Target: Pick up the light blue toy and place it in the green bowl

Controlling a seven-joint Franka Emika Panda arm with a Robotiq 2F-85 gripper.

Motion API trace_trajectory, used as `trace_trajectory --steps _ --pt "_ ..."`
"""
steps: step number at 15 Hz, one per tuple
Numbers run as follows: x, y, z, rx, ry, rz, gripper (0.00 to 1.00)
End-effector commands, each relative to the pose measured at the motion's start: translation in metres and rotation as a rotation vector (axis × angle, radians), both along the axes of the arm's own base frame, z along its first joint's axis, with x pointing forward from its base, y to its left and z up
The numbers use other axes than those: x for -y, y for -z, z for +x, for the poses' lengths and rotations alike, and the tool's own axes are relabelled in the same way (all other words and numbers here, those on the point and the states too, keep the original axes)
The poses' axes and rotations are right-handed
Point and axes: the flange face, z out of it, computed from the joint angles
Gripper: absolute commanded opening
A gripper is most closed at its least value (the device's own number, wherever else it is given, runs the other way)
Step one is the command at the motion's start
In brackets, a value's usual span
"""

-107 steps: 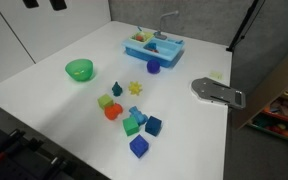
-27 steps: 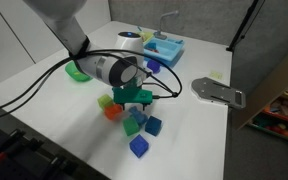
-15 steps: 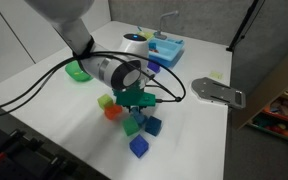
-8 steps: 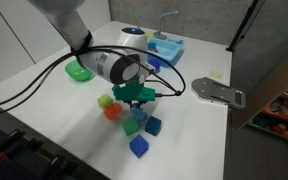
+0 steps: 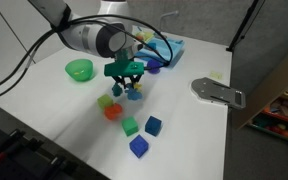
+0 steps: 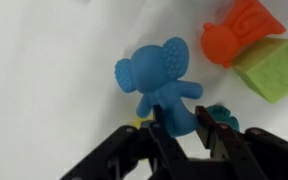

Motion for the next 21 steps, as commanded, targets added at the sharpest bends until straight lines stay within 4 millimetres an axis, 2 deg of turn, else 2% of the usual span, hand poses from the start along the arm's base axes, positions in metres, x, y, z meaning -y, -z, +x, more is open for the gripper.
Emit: trace_trajectory --steps 1,4,6,7,8,9,14,15,17,21 --pt "-0.035 -0.038 -0.003 0.009 -0.032 -0.005 0.11" --pt "-0.064 -0.058 -0.002 0.009 -0.074 0.004 0.11" --pt "-0.075 -0.066 -0.003 0.002 -0.095 0.007 0.11" --pt "-0.076 -0.068 -0.004 -0.006 -0.099 0.009 0.11" --pt "-0.074 -0.056 0.004 0.006 -0.105 0.001 0.11" --pt "-0.076 -0.058 0.004 0.006 -0.109 0.001 0.36" --pt "-0.075 -0.054 0.003 -0.003 -0.106 0.001 0.36" --pt "-0.080 -0.053 0.003 -0.009 -0.121 0.002 0.11" --pt "-0.095 -0.056 0.006 -0.008 -0.150 -0.006 0.11" --pt "-0.143 -0.061 0.016 0.018 -0.188 -0.012 0.11"
